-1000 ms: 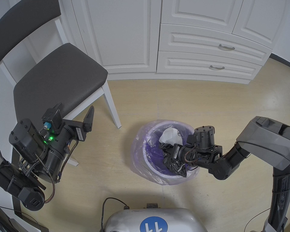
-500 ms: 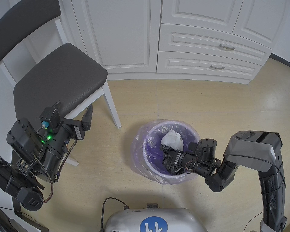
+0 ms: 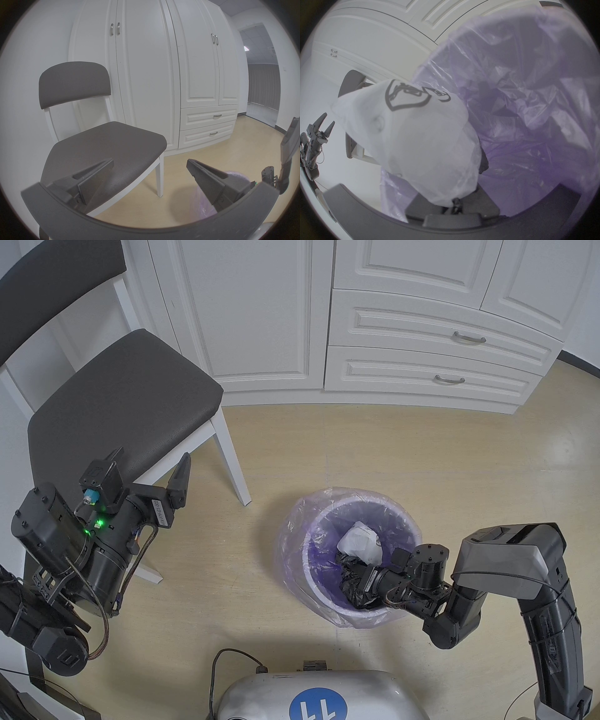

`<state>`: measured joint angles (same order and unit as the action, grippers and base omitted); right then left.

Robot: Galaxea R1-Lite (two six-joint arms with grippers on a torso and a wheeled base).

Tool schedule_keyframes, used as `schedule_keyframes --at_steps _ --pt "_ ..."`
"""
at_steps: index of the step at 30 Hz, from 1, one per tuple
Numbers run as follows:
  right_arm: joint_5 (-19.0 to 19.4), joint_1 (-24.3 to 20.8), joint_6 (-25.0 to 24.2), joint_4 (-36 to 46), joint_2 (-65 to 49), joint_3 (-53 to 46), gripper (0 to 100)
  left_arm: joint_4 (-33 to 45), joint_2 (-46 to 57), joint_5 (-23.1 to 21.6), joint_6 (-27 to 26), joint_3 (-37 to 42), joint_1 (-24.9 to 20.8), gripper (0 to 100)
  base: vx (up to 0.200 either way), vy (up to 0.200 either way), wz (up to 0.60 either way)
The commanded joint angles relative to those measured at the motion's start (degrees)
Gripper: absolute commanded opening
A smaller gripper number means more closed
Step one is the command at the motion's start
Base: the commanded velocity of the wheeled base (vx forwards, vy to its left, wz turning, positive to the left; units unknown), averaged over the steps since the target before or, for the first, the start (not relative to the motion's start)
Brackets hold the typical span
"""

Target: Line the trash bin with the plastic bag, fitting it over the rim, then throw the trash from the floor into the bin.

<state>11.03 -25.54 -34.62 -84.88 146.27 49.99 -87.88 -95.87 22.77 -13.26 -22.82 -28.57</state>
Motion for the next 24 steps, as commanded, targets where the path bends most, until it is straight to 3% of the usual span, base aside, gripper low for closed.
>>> schedule_keyframes --at_steps 1,18,19,24 --pt "0.04 0.14 0.26 -3.27 3.4 0.02 0 -0.01 0.24 -0.71 0.08 -0.29 0.19 100 0.0 0.0 0.0" --pt "2.15 0.14 0.43 -5.12 2.17 -1.65 0 -0.01 0.24 -1.5 0.17 -0.21 0.8 100 0.0 0.0 0.0" --pt "2.15 0.05 0.43 -5.12 2.08 -1.83 100 0.08 0.24 -1.5 0.17 -0.21 0.8 100 0.0 0.0 0.0" --pt "2.15 0.05 0.52 -5.12 2.26 -1.74 100 -0.01 0.24 -1.59 0.17 -0.21 1.06 100 0.0 0.0 0.0"
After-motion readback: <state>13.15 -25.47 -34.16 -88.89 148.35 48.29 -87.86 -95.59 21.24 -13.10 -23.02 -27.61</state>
